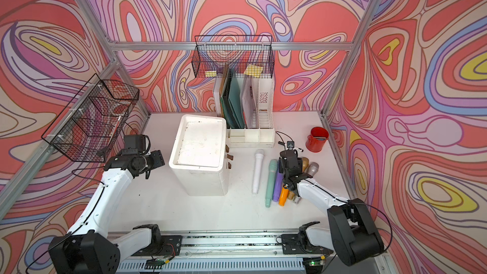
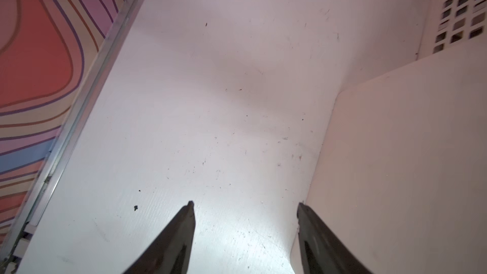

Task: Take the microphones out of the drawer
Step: Reset both arms

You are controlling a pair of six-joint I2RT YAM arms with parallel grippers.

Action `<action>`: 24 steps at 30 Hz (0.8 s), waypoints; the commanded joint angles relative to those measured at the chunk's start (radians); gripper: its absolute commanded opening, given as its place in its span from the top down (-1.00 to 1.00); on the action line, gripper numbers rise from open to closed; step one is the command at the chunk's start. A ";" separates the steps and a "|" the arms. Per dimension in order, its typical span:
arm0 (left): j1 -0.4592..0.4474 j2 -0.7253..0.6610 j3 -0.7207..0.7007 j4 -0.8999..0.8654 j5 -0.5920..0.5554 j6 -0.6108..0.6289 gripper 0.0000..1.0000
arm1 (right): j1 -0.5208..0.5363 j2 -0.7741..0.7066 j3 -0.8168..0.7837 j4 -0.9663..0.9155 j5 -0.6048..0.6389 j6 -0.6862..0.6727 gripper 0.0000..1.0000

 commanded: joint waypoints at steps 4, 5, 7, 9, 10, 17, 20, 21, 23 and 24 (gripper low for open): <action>0.019 0.030 -0.328 0.722 0.053 0.122 -0.40 | -0.047 0.215 -0.024 0.554 -0.085 -0.167 -0.25; 0.019 0.042 -0.405 0.859 0.067 0.133 -0.40 | -0.056 0.254 -0.014 0.613 -0.087 -0.171 -0.25; 0.019 0.079 -0.515 1.110 0.088 0.146 -0.43 | -0.070 0.315 0.033 0.619 -0.096 -0.211 -0.27; 0.019 0.148 -0.558 1.274 0.116 0.163 -0.46 | -0.088 0.360 0.064 0.626 -0.105 -0.206 -0.29; 0.020 0.174 -0.541 1.280 0.120 0.157 -0.49 | -0.109 0.352 0.071 0.588 -0.139 -0.190 -0.29; -0.003 0.303 -0.464 1.313 0.119 0.212 -0.71 | -0.229 0.389 -0.039 0.795 -0.303 -0.100 -0.96; -0.027 0.307 -0.483 1.355 0.101 0.238 -0.86 | -0.235 0.396 -0.023 0.774 -0.295 -0.085 -0.97; -0.052 0.305 -0.490 1.355 0.090 0.263 -0.94 | -0.236 0.401 -0.024 0.791 -0.292 -0.085 -0.97; -0.110 0.404 -0.560 1.603 0.011 0.308 -0.99 | -0.235 0.395 -0.024 0.778 -0.293 -0.084 -0.96; -0.124 0.407 -0.565 1.620 -0.031 0.316 -0.99 | -0.237 0.401 -0.027 0.797 -0.291 -0.086 -0.96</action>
